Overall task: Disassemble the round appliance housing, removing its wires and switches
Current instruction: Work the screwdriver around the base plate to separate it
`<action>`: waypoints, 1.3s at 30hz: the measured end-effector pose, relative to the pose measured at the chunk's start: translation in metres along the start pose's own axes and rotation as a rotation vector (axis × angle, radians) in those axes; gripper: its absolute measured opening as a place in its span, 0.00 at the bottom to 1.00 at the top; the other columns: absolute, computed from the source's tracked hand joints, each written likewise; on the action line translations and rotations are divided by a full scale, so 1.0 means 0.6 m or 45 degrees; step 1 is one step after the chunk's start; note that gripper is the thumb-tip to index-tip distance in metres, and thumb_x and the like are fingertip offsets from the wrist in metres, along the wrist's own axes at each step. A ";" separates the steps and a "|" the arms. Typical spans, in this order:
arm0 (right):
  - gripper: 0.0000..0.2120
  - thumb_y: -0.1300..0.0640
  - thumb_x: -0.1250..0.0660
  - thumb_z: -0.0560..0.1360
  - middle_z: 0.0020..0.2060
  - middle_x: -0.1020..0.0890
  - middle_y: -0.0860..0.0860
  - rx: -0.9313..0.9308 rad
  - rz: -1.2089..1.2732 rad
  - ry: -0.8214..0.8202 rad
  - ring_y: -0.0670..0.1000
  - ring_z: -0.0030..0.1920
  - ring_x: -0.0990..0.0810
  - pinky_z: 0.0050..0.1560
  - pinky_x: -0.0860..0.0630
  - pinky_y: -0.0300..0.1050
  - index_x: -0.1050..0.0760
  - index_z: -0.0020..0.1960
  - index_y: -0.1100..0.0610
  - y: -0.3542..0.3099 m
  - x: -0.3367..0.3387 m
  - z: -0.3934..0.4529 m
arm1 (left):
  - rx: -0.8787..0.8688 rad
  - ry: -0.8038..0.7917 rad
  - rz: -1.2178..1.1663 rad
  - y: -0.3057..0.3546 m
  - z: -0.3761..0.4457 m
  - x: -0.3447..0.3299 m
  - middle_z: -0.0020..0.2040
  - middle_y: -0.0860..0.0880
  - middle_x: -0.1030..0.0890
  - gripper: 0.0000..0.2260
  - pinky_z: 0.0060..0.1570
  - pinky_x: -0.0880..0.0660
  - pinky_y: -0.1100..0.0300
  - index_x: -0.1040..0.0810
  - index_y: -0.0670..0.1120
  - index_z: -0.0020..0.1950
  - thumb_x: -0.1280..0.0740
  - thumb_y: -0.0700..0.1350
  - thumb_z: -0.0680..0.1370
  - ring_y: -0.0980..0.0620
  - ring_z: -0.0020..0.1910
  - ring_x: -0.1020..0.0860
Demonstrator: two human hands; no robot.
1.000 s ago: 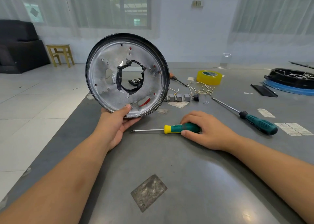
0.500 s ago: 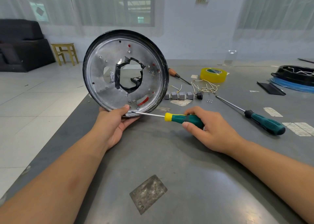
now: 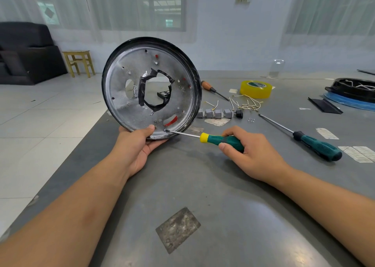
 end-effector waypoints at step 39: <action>0.26 0.32 0.55 0.78 0.31 0.29 0.45 0.091 -0.805 -0.117 0.54 0.32 0.27 0.28 0.40 0.45 0.29 0.59 0.46 -0.086 -0.013 -0.009 | -0.434 0.090 0.393 0.015 -0.007 -0.006 0.60 0.55 0.23 0.22 0.44 0.14 0.52 0.37 0.53 0.63 0.33 0.31 0.81 0.49 0.57 0.17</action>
Point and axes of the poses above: each hand's wrist, its own z-axis towards the middle knuckle, its own x-axis out of the back of the hand, y = z × x, the point moved 8 cm from there along z, towards the middle knuckle
